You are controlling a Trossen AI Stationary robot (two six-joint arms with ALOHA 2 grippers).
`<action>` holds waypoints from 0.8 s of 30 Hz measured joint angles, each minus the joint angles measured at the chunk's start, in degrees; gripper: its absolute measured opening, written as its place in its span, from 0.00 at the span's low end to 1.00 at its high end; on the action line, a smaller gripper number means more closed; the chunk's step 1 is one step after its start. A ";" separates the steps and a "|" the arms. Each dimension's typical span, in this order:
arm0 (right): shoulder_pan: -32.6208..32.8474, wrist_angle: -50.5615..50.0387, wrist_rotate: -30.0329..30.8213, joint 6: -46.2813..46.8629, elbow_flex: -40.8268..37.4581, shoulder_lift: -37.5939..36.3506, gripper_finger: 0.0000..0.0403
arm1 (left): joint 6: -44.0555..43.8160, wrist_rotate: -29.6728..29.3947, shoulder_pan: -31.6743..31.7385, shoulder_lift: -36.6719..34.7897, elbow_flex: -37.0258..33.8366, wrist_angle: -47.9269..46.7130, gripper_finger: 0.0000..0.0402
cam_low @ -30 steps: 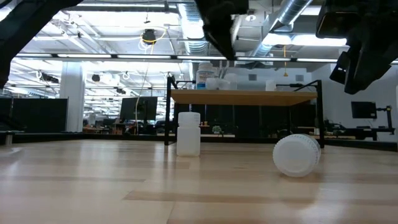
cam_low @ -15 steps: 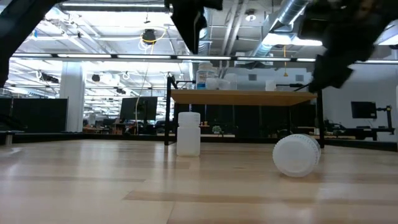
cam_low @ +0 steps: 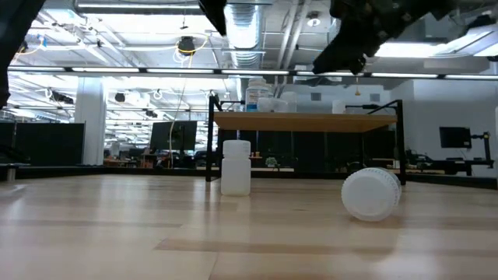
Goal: Pick and place medicine bottles onto shelf by color
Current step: Adjust the white medicine bottle on the shelf
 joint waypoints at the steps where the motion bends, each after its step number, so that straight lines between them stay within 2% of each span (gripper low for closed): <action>1: -0.85 -0.10 -0.08 -1.23 0.63 0.00 0.33 | -0.51 0.79 0.14 -1.08 0.00 -0.02 0.48; 6: -5.37 2.84 -0.09 -2.90 2.76 0.00 0.33 | -1.43 3.35 0.21 -7.97 -1.83 -0.04 0.48; 12: -10.09 5.83 -0.11 -5.17 5.56 0.00 0.33 | -5.62 1.77 0.19 -18.14 -14.41 0.66 0.48; 17: -12.94 5.67 -0.11 -5.47 9.41 0.00 0.33 | -7.42 1.37 0.19 -27.87 -32.86 9.35 0.48; 24: -16.87 2.01 -0.20 -9.85 18.27 0.95 0.33 | -10.03 0.03 -1.77 -41.38 -63.35 35.04 0.48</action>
